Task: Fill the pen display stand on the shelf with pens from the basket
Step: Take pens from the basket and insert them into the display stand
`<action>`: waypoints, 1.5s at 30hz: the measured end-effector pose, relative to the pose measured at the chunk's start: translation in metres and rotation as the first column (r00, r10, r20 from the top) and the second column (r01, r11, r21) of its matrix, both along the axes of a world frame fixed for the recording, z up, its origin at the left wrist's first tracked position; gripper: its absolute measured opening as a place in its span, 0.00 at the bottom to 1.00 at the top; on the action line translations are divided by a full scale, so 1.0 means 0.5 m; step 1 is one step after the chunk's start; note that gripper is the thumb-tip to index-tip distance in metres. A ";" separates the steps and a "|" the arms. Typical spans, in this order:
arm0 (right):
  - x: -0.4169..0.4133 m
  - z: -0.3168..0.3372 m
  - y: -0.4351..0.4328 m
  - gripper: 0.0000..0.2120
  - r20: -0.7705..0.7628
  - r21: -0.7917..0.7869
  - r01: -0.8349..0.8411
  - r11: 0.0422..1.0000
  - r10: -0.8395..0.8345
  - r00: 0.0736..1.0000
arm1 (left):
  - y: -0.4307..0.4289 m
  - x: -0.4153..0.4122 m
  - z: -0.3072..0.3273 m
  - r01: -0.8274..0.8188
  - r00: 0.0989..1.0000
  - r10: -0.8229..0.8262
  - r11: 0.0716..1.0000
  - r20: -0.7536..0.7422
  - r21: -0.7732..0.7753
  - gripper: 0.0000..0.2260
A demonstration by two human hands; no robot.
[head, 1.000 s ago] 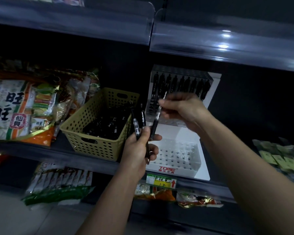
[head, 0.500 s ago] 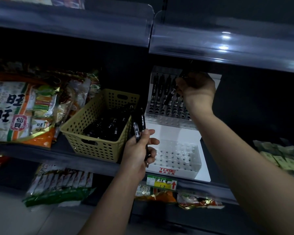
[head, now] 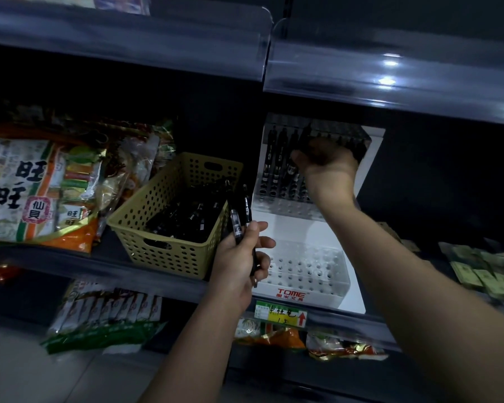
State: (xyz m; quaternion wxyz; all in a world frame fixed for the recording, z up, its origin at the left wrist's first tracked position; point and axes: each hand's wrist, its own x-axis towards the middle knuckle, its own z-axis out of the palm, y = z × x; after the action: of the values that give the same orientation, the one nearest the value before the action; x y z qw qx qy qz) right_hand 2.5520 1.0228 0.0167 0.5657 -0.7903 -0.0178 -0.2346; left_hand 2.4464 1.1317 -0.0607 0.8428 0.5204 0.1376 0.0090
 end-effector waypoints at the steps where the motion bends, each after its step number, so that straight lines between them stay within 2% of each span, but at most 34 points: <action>1: 0.000 -0.003 0.002 0.14 -0.010 -0.014 0.000 1.000 0.000 1.000 | 0.000 0.000 0.000 -0.001 1.000 0.001 1.000 0.002 0.000 0.10; 11: 0.003 -0.015 0.010 0.08 -0.030 -0.093 0.040 0.995 -0.043 0.999 | 0.001 0.003 0.000 -0.004 1.000 0.004 1.000 0.009 0.009 0.10; 17: 0.013 -0.013 0.006 0.11 -0.073 -0.155 0.063 0.986 -0.075 0.995 | 0.002 0.002 -0.002 -0.011 1.000 0.011 0.999 0.006 0.030 0.09; 24: 0.008 -0.022 0.008 0.12 -0.042 -0.257 0.089 0.962 -0.103 0.994 | 0.001 -0.002 0.002 0.015 1.000 -0.016 0.999 0.024 0.047 0.09; 27: 0.001 -0.025 0.007 0.13 -0.025 -0.217 0.085 0.973 -0.093 0.995 | -0.005 -0.003 0.002 0.046 0.998 -0.047 0.999 0.052 0.017 0.08; 29: -0.019 -0.027 0.010 0.13 0.052 -0.132 0.097 0.987 -0.090 0.995 | -0.007 -0.001 0.003 0.064 0.995 -0.062 0.998 0.075 -0.019 0.08; 31: -0.045 -0.031 0.014 0.08 0.070 -0.086 0.020 0.996 -0.014 0.997 | -0.008 -0.001 0.003 0.074 0.993 -0.071 0.997 0.100 -0.030 0.08; 32: -0.059 -0.032 0.017 0.07 0.025 -0.076 -0.069 0.995 0.071 0.997 | -0.008 -0.002 0.004 0.076 0.991 -0.072 0.997 0.114 -0.031 0.08; 34: -0.083 -0.032 0.022 0.07 -0.141 -0.035 -0.293 0.955 0.286 0.948 | -0.008 -0.003 0.004 0.073 0.988 -0.067 0.996 0.136 -0.041 0.08; 36: -0.093 -0.032 0.025 0.07 -0.263 0.025 -0.439 0.898 0.429 0.864 | -0.008 -0.003 0.005 0.066 0.988 -0.056 0.996 0.146 -0.061 0.08; 39: -0.098 -0.021 0.021 0.11 -0.296 0.095 -0.465 0.880 0.471 0.831 | -0.006 -0.003 0.007 0.069 0.986 -0.057 0.995 0.157 -0.076 0.08; 42: -0.103 -0.007 0.014 0.07 -0.320 0.121 -0.499 0.858 0.509 0.799 | -0.008 -0.003 0.009 0.074 0.986 -0.061 0.994 0.156 -0.076 0.07; 45: -0.091 -0.004 0.007 0.04 -0.259 0.145 -0.405 0.903 0.430 0.865 | -0.009 0.000 0.005 0.067 0.990 -0.060 0.996 0.126 -0.058 0.08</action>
State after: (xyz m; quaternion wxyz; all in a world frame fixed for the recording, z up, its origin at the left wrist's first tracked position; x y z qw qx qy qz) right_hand 2.5067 1.0265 0.0146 0.6327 -0.7683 -0.0967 0.0091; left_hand 2.4465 1.1271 -0.0580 0.8653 0.4965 0.0685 0.0101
